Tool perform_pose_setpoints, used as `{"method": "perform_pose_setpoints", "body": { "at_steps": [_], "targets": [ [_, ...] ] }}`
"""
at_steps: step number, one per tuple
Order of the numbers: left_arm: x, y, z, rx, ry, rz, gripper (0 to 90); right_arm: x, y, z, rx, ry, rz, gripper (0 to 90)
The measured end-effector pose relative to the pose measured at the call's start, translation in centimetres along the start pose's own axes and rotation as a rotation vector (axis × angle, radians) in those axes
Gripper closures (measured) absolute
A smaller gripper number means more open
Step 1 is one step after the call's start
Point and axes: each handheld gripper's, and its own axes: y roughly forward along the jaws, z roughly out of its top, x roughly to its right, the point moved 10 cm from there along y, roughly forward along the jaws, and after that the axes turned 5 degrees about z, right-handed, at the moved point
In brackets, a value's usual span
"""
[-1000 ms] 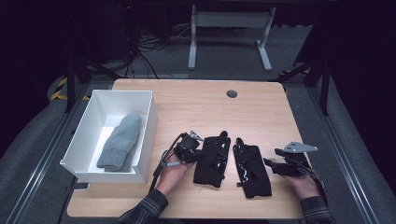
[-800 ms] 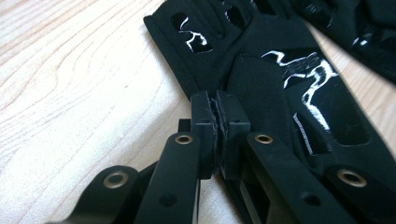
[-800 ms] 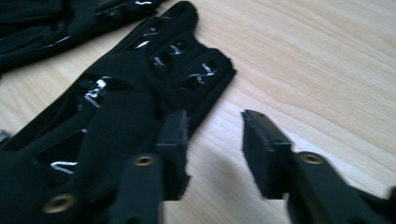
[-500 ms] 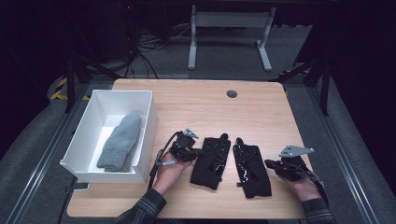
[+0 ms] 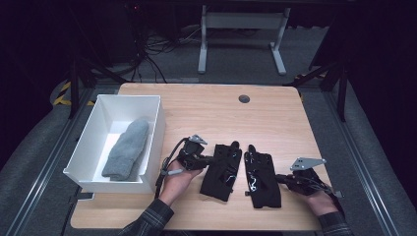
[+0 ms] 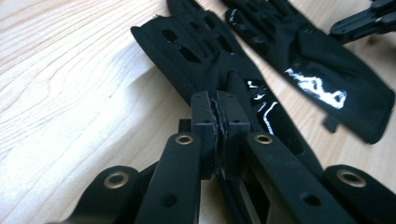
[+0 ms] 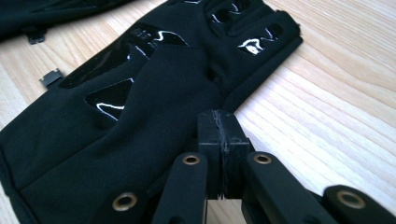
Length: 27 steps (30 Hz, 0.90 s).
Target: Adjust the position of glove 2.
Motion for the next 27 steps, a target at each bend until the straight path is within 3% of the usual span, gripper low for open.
{"method": "perform_pose_setpoints", "body": {
  "at_steps": [27],
  "targets": [
    [2.5,-1.1,2.1,0.087,-0.004,-0.108,87.6,-2.5,1.8,1.8,0.019,-0.03,0.097,89.8]
  ]
}}
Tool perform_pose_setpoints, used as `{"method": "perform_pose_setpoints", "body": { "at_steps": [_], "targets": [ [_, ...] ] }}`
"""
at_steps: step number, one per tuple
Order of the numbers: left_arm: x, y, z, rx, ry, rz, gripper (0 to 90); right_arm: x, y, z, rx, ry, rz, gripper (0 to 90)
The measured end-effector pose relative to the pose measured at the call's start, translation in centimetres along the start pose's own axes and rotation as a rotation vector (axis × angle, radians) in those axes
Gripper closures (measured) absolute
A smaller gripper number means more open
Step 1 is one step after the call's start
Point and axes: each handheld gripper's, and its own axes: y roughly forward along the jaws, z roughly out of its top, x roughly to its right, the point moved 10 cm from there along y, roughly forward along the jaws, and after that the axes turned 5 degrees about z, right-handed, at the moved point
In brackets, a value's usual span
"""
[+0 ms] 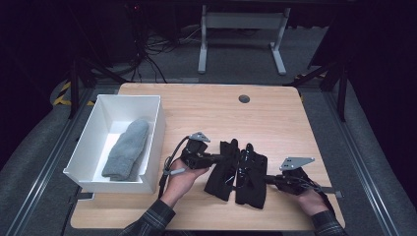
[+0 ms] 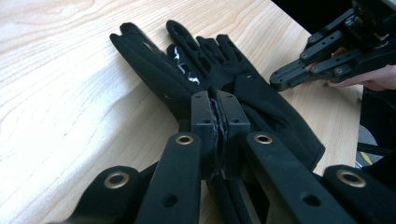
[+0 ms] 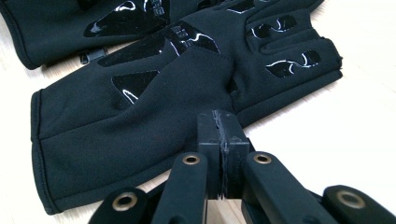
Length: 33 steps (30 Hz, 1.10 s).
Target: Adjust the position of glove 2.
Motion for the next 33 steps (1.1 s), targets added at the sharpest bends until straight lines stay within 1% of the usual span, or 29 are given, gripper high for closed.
{"method": "perform_pose_setpoints", "body": {
  "at_steps": [8,19,23,24,31,33],
  "targets": [
    [0.3,-0.4,0.5,0.012,0.011,-0.001,87.6,-0.6,1.1,1.0,0.003,-0.009,0.025,89.8],
    [0.4,-0.4,0.7,0.024,0.009,-0.005,87.6,-1.8,2.7,2.4,0.003,-0.035,0.049,89.8],
    [0.9,-0.1,1.1,0.03,0.009,-0.019,87.8,-2.1,3.6,3.1,0.004,-0.041,0.06,89.9],
    [0.9,0.1,1.1,0.027,0.016,-0.019,87.9,-2.2,3.8,3.2,0.004,-0.044,0.062,89.9],
    [1.3,0.6,1.3,0.02,0.014,-0.028,88.0,-2.9,4.9,4.2,0.003,-0.066,0.075,89.9],
    [1.4,0.8,1.3,0.016,0.016,-0.024,88.0,-3.1,5.2,4.5,0.004,-0.07,0.077,89.9]
  ]
}}
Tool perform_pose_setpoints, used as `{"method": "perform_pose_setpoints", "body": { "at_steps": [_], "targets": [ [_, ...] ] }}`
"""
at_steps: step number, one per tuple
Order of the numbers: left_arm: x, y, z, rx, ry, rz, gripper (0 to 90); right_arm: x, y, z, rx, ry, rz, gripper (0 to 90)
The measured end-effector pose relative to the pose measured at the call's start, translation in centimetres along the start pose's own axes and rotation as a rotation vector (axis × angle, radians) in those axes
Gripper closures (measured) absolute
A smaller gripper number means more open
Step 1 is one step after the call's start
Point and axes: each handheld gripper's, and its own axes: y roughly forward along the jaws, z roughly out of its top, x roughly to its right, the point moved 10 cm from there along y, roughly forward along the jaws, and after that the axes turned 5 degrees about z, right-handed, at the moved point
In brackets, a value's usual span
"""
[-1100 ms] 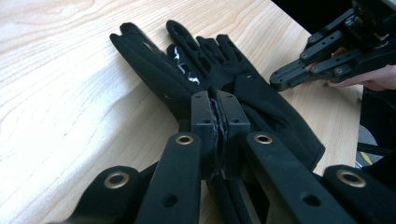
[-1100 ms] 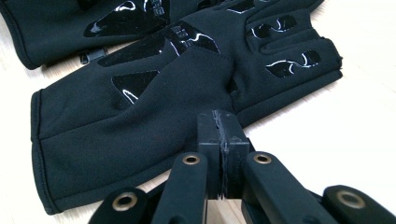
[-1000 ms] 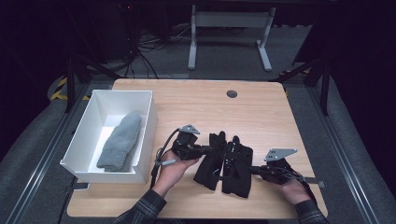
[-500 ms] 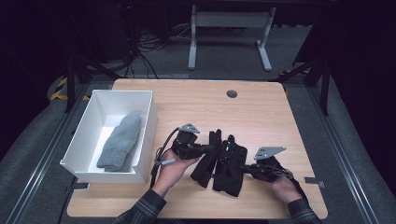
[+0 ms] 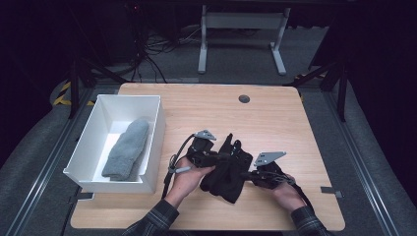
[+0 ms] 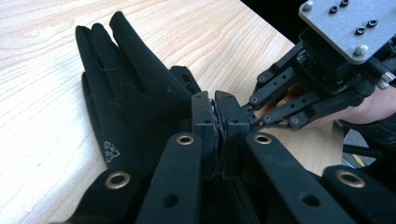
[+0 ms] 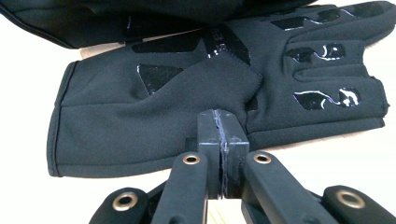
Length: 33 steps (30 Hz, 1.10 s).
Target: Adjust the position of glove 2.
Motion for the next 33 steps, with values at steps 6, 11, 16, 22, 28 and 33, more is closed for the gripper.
{"method": "perform_pose_setpoints", "body": {
  "at_steps": [6,11,16,22,28,33],
  "targets": [
    [0.2,0.6,-0.2,-0.012,0.002,0.001,88.0,-0.1,0.6,0.6,-0.002,-0.012,0.004,89.9],
    [0.5,1.5,-0.6,-0.037,0.011,-0.001,88.0,-0.2,1.0,0.8,0.0,-0.014,0.008,89.9],
    [1.1,2.6,-1.3,-0.058,0.021,-0.008,88.0,-0.1,0.9,0.8,-0.001,-0.014,0.009,89.9],
    [1.7,3.9,-2.3,-0.091,0.037,-0.033,87.6,0.4,-0.1,0.7,0.009,-0.014,-0.025,89.4],
    [2.7,3.9,-2.4,-0.09,0.071,-0.089,81.1,3.3,-3.0,-0.3,0.048,0.049,-0.121,80.5],
    [2.2,3.3,-2.5,-0.099,0.103,-0.035,89.8,5.6,-4.6,-1.7,0.037,0.082,-0.212,59.1]
  ]
}}
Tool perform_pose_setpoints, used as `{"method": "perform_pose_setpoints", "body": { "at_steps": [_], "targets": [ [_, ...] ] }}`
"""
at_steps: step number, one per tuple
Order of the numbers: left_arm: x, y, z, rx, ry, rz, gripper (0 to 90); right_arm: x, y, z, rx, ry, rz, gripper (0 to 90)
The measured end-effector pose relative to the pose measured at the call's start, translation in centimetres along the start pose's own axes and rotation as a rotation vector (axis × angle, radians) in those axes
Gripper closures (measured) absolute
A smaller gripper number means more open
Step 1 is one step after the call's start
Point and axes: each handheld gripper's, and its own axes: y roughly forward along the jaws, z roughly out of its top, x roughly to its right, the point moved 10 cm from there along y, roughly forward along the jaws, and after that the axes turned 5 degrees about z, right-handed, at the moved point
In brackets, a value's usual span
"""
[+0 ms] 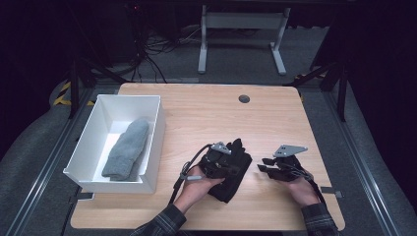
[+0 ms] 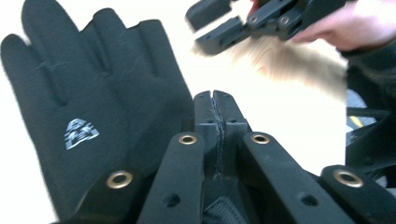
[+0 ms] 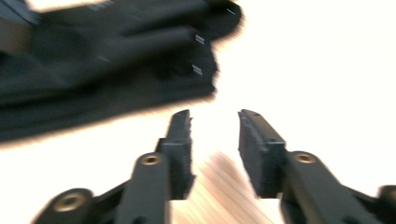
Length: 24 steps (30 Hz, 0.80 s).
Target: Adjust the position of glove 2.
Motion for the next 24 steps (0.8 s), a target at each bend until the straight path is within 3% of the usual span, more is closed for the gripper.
{"method": "perform_pose_setpoints", "body": {
  "at_steps": [2,5,7,11,14,18,20,24],
  "targets": [
    [-0.4,0.1,-0.2,-0.007,-0.002,0.021,89.9,1.0,-0.2,-0.5,-0.01,0.021,-0.034,50.5],
    [-0.3,0.8,-0.4,-0.016,-0.005,0.014,89.9,1.8,-0.2,-1.0,-0.023,0.034,-0.064,43.4],
    [-0.1,1.1,-0.5,-0.022,-0.003,0.006,90.0,2.0,-0.1,-1.1,-0.026,0.04,-0.071,42.1],
    [0.9,2.9,-1.5,-0.089,0.044,0.01,90.0,2.6,0.0,-1.5,-0.037,0.051,-0.093,39.9],
    [1.0,3.5,-1.9,-0.115,0.053,0.012,90.0,2.7,0.1,-1.6,-0.041,0.049,-0.097,39.2],
    [1.1,3.4,-1.9,-0.12,0.063,0.031,90.0,2.7,0.2,-1.5,-0.038,0.051,-0.103,36.2],
    [1.2,3.0,-1.6,-0.1,0.056,0.008,89.9,2.8,0.2,-1.5,-0.035,0.054,-0.101,35.2],
    [1.0,1.7,-1.0,-0.075,0.062,0.019,88.1,2.9,0.3,-1.5,-0.032,0.055,-0.104,33.2]
  ]
}}
